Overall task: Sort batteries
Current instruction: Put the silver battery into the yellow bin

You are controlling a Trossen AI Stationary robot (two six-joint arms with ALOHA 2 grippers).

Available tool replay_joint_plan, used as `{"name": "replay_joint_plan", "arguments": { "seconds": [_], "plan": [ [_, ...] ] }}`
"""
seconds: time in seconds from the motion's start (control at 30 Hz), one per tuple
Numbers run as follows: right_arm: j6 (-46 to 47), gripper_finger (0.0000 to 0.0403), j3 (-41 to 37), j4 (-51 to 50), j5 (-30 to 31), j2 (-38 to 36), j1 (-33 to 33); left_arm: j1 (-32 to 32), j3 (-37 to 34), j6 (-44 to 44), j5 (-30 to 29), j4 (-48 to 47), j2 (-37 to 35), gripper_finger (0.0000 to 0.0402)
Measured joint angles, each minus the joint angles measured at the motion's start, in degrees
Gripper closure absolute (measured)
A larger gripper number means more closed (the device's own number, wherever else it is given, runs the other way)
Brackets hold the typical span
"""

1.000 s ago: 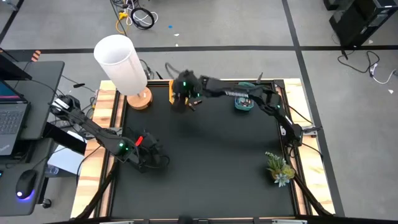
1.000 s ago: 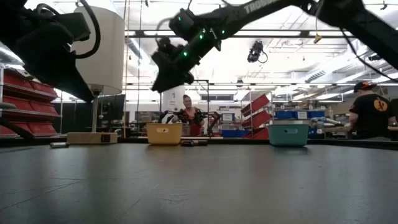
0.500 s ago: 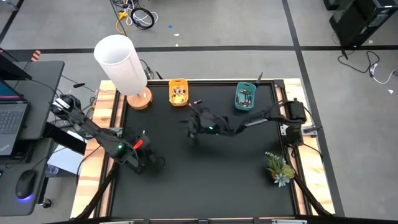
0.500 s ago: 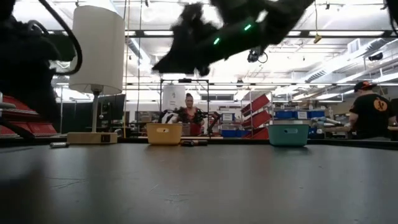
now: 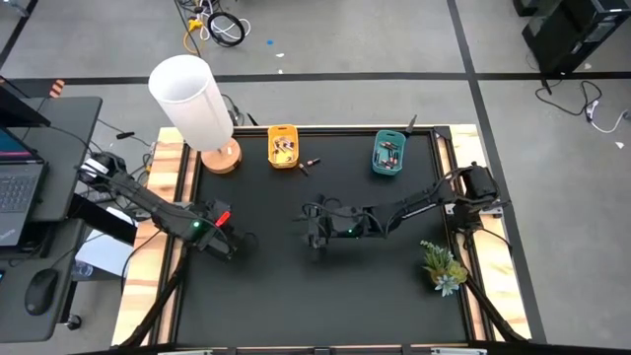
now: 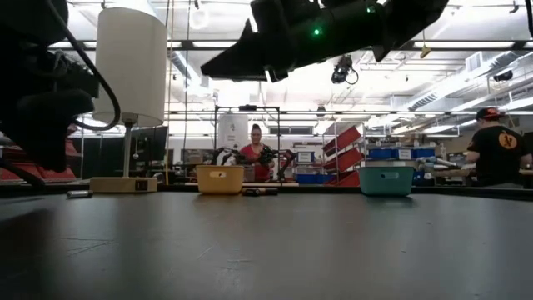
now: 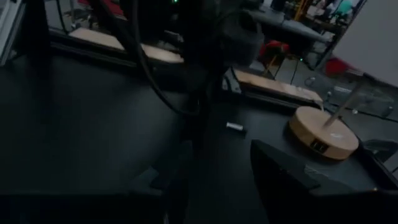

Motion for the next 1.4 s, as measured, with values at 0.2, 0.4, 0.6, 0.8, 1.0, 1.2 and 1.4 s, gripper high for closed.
{"name": "replay_joint_plan", "arguments": {
  "seconds": [0.2,0.4,0.6,0.8,1.0,1.2,1.4],
  "plan": [
    [-0.4,0.0231,0.0,0.3,0.0,-0.4,-0.4,3.9,-2.1,1.0,-2.1,1.4,0.0,0.0256],
    [0.0,0.0231,0.0,0.2,-0.6,-0.4,-0.4,10.5,-4.2,9.9,-2.1,6.9,-0.2,0.0277],
    [0.9,0.0231,0.0,0.3,-0.7,-0.4,-0.3,18.2,-3.3,19.1,1.7,9.2,-0.3,0.0291],
    [0.7,0.0231,0.0,-1.0,-0.7,-0.4,-0.3,26.2,0.7,32.9,9.1,9.6,0.1,0.0291],
    [-1.9,0.0231,0.1,-6.1,4.4,-1.9,0.1,32.3,0.7,39.6,18.2,10.0,2.0,0.0262],
    [-3.1,0.0231,-4.4,-5.8,5.3,-9.8,2.0,37.2,0.8,42.0,19.3,7.7,3.5,0.02],
    [-7.0,0.0231,-19.7,15.2,5.0,-17.7,2.5,41.3,0.8,46.5,18.6,8.7,3.4,0.0177]
  ]
}}
